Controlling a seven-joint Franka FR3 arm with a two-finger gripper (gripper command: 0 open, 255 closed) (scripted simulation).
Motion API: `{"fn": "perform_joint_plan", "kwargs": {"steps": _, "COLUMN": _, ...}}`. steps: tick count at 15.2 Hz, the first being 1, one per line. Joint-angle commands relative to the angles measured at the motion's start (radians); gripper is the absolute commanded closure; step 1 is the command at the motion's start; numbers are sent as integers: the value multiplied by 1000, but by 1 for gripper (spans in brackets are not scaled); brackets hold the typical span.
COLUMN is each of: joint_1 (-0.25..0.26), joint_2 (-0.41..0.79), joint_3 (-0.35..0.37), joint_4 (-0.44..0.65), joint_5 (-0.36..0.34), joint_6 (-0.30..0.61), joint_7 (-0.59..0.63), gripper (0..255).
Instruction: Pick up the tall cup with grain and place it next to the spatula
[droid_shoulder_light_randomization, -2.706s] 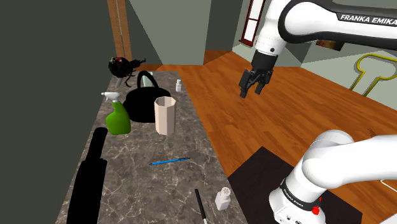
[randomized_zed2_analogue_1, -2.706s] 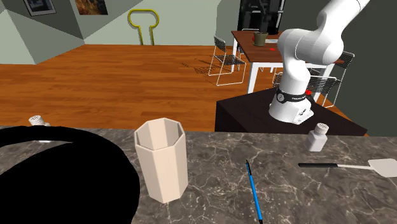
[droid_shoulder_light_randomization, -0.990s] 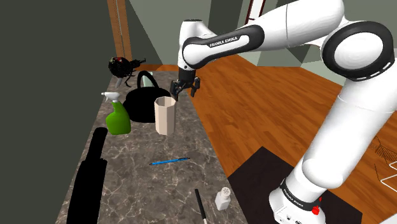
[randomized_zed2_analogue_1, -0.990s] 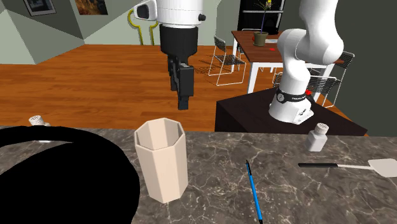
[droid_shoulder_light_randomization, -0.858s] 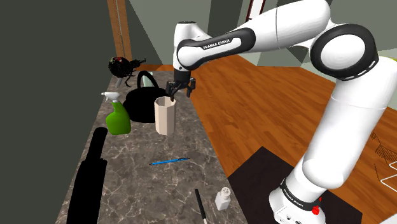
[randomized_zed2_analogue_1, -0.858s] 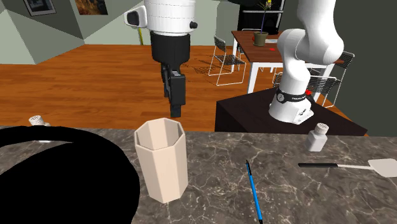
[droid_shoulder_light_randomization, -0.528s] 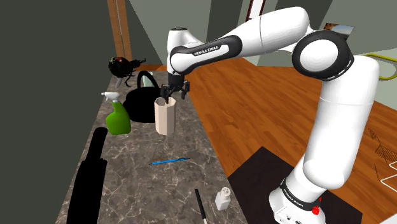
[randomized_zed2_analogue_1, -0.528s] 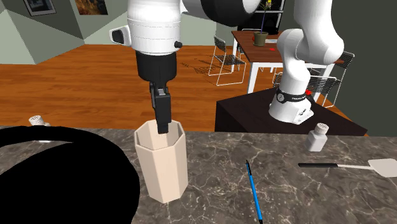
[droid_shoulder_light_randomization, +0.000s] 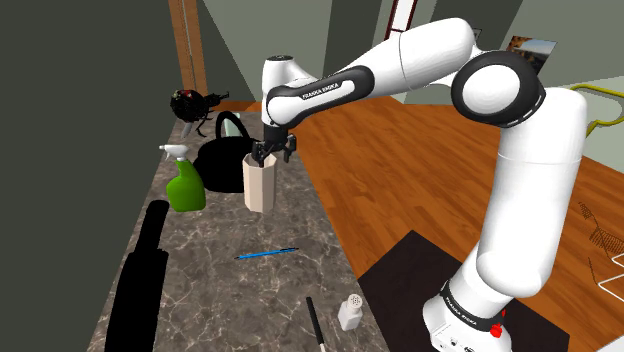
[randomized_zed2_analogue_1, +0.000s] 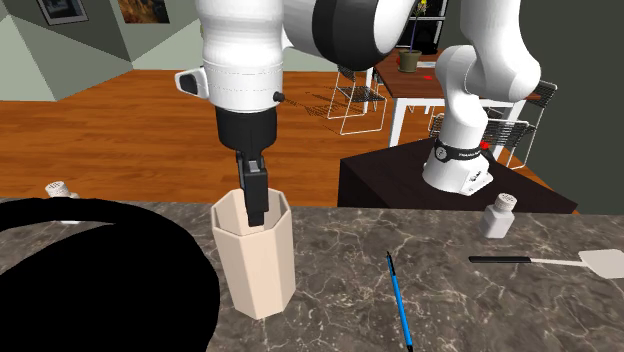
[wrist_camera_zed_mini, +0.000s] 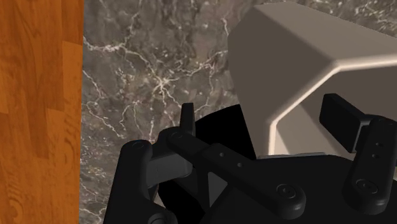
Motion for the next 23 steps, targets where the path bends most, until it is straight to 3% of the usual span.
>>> {"fn": "perform_joint_plan", "kwargs": {"steps": 1, "joint_1": 0, "joint_2": 1, "joint_3": 0, "joint_4": 0, "joint_5": 0, "joint_6": 1, "joint_7": 0, "gripper": 0}}
{"fn": "perform_joint_plan", "kwargs": {"steps": 5, "joint_1": 0, "joint_2": 1, "joint_3": 0, "joint_4": 0, "joint_5": 0, "joint_6": 1, "joint_7": 0, "gripper": 0}}
{"fn": "perform_joint_plan", "kwargs": {"steps": 6, "joint_1": 0, "joint_2": 1, "joint_3": 0, "joint_4": 0, "joint_5": 0, "joint_6": 1, "joint_7": 0, "gripper": 255}}
{"fn": "perform_joint_plan", "kwargs": {"steps": 15, "joint_1": 0, "joint_2": 1, "joint_3": 0, "joint_4": 0, "joint_5": 0, "joint_6": 1, "joint_7": 0, "gripper": 255}}
{"fn": "perform_joint_plan", "kwargs": {"steps": 23, "joint_1": -2, "joint_2": -34, "joint_3": 5, "joint_4": 61, "joint_5": 14, "joint_6": -93, "joint_7": -13, "gripper": 255}}
